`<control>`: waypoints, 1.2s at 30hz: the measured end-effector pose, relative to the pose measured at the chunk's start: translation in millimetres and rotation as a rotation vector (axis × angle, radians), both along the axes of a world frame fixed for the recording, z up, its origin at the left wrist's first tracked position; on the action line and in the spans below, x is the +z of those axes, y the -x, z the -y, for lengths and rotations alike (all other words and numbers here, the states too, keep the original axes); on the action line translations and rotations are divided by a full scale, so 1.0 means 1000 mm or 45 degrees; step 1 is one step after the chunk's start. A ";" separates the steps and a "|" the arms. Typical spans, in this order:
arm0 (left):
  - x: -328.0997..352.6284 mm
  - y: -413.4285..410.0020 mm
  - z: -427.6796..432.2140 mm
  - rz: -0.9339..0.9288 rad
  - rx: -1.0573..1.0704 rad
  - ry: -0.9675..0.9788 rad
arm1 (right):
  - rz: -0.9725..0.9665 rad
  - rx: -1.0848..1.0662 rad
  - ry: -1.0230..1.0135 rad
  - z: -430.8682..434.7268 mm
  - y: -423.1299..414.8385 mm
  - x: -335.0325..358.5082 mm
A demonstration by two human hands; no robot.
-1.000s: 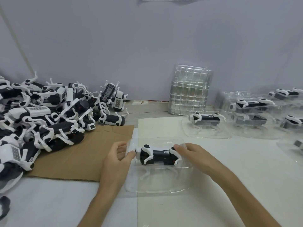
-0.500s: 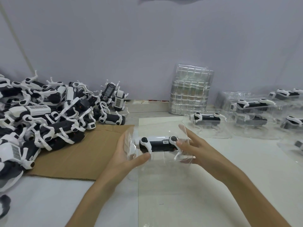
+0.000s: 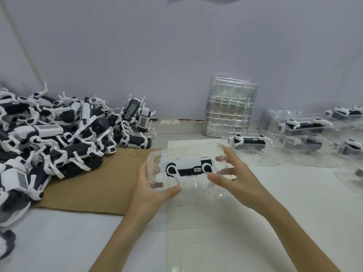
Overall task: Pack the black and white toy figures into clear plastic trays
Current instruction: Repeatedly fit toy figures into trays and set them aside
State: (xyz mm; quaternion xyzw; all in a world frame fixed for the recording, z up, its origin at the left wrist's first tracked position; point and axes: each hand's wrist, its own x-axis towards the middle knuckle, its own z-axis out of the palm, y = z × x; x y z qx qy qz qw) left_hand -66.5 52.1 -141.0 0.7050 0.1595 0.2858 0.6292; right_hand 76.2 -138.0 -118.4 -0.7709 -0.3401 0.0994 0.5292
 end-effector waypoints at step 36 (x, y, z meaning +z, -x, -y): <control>0.006 0.001 0.011 0.159 -0.210 0.187 | 1.109 -0.328 0.033 -0.011 0.027 0.001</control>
